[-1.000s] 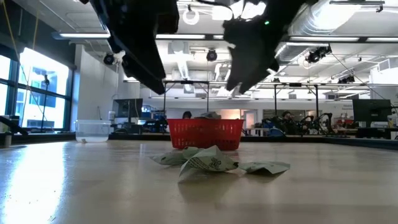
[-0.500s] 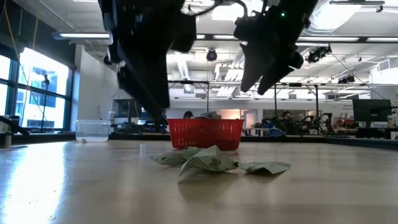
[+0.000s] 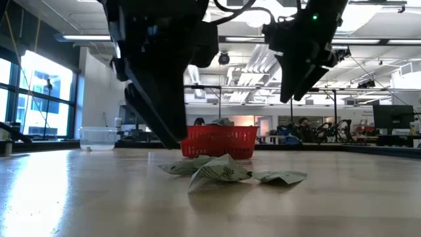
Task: Pick and place items into bin
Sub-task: Put the green stevia packet into the red bin
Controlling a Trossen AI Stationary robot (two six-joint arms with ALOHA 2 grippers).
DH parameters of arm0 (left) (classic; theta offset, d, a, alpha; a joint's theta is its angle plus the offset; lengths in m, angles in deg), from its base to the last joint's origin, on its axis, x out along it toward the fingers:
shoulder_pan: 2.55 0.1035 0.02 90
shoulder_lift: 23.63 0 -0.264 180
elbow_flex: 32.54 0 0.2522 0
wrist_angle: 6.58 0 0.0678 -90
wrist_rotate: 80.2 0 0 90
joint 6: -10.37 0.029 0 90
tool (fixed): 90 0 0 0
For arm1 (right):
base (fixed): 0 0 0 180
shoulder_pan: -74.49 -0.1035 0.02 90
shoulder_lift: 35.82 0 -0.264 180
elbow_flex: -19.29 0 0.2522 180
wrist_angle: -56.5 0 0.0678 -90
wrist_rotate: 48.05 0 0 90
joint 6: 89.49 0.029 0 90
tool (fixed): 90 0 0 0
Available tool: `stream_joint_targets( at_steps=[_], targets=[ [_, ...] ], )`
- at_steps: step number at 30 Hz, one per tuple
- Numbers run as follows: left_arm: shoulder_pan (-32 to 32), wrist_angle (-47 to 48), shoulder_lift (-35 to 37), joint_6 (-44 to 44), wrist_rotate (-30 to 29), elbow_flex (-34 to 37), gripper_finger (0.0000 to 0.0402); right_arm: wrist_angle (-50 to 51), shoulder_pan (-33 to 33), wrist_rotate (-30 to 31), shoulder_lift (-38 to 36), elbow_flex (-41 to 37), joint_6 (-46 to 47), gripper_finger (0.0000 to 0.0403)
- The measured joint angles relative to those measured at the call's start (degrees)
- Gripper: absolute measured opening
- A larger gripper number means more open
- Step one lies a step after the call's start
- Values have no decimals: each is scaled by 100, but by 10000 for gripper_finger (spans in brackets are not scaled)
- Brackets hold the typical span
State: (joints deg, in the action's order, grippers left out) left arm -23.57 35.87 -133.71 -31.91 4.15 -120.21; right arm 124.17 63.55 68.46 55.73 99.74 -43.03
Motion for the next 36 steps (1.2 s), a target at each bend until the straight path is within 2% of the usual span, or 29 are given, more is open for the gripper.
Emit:
stream_joint_targets(
  at_steps=[3,9,14,18,21,23,25,26,29,32,36],
  targets=[
    [-2,-66,-135,192,-255,2,276,80,0,58,-74,0,2,312],
    [-1,-246,-509,311,-38,-33,275,109,2,49,-98,0,10,312],
    [-42,-117,-581,524,-224,-35,265,179,4,76,-103,0,9,312],
    [-52,7,-587,1034,-574,-33,209,276,7,335,-103,0,71,312],
    [-12,261,-590,1466,-923,-29,141,515,7,513,-103,0,355,312],
    [65,363,-590,1783,-944,-28,91,683,-23,513,-106,-1,539,312],
    [164,439,-549,2118,-760,-27,40,843,-84,519,-121,0,633,312],
    [230,499,-506,2228,-603,-20,27,923,-119,534,-124,0,681,312],
    [484,601,-301,2278,19,8,32,1268,-212,567,-124,-2,831,312],
    [756,836,84,2458,385,79,50,1494,-356,753,-124,0,879,312],
    [1272,875,883,2631,554,15,24,1810,-621,1071,-204,-9,1186,306]
  ],
)
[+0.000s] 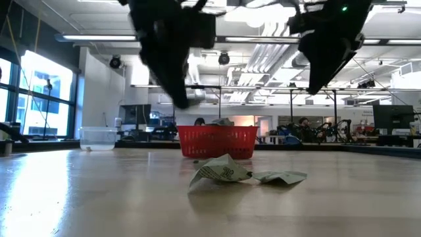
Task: Pick and place items into bin
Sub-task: Put the green stevia packet into the red bin, then adjust the green stevia and white truvia packets in the red bin
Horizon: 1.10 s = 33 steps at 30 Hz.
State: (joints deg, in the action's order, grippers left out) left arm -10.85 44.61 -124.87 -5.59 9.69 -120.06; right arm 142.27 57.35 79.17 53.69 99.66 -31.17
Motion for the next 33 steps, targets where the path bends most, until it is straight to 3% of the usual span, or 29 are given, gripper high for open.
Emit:
stream_joint_targets(
  at_steps=[6,11,14,19,25,29,33],
  targets=[
    [969,-410,570,454,-85,-24,30,359,-327,98,-39,-2,478,281],
    [1642,-700,279,789,-42,6,32,157,-391,39,-39,-2,487,264],
    [1850,-859,201,811,84,10,60,-152,-347,-12,-38,-2,476,261],
    [1837,-1104,166,775,-82,-3,153,-914,-337,-76,-30,-2,-80,261],
    [1844,-528,228,521,-50,-4,244,-1387,-339,-762,-30,-2,-1120,261],
    [1706,293,431,362,126,-4,261,-1584,-242,-859,-28,-2,-1451,261],
    [1370,1104,842,238,-396,64,241,-2451,347,-883,-28,-3,-1626,259]
  ],
)
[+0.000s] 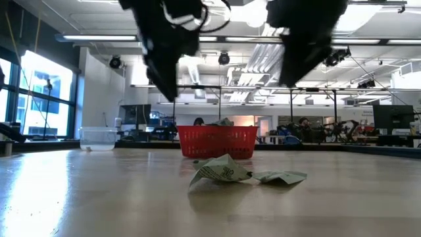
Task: Pick and place items into bin
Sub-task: Adjust the green stevia and white truvia packets in the red bin
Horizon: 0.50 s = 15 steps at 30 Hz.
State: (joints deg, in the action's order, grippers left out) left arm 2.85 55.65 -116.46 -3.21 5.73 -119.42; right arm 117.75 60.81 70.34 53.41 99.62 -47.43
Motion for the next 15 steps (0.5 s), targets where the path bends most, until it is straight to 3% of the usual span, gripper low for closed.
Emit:
stream_joint_targets(
  at_steps=[6,11,15],
  targets=[
    [-459,4,1321,-708,-456,618,184,-2414,1214,-1525,45,-434,-650,223],
    [-478,-19,2377,-1526,-574,1252,147,-2531,1836,-2067,92,-717,-708,134],
    [-472,-27,2980,-2134,-600,1803,129,-2846,2199,-3086,219,-848,-615,48]
  ],
)
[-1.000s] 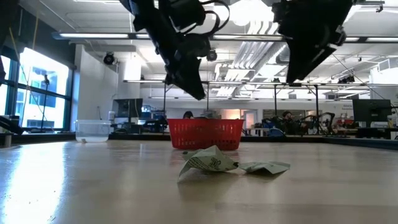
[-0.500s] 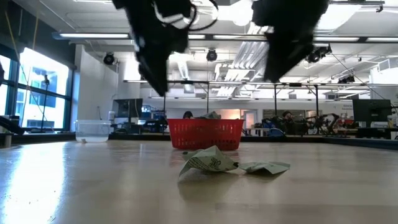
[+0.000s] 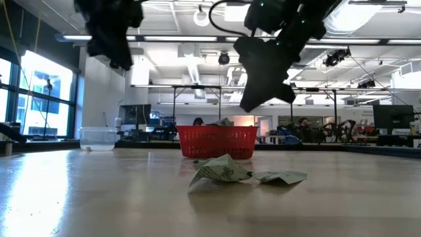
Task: Pick and place items into bin
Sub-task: Adjust the green stevia and white truvia packets in the red bin
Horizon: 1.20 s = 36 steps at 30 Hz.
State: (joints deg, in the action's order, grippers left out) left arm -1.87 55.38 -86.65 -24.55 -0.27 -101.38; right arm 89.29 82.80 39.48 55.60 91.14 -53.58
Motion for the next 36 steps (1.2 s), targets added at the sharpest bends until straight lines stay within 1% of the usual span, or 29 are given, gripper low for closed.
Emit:
stream_joint_targets(
  at_steps=[2,3,5,8,10,13,20,23,27,29,32,36],
  targets=[
    [0,-103,215,-229,-1,265,122,-206,38,-93,106,-15,-39,15],
    [0,-160,301,-339,-2,370,120,-368,37,-89,161,-18,-42,8],
    [0,-193,402,-520,-7,554,115,-741,29,-38,255,-16,172,12],
    [0,-218,448,-717,-26,686,111,-878,-10,83,390,-12,530,18],
    [0,-221,450,-741,-61,699,111,-881,-27,-2,509,-14,546,11],
    [0,-274,450,-758,-63,699,111,-1072,-51,-284,672,-13,575,2],
    [0,-601,450,-793,-187,699,111,-1643,40,-144,919,-11,775,7],
    [0,-677,450,-884,-188,699,111,-1660,117,8,917,-7,764,2],
    [1,-682,450,-963,-187,699,111,-1618,253,20,918,41,564,2],
    [0,-682,450,-1040,-177,699,111,-1529,241,-177,880,146,391,3],
    [-1,-685,448,-1063,-119,699,111,-1375,38,-723,863,447,147,1],
    [-87,-776,448,-1102,-163,699,111,-923,-261,-825,1108,734,3,1]
  ],
)
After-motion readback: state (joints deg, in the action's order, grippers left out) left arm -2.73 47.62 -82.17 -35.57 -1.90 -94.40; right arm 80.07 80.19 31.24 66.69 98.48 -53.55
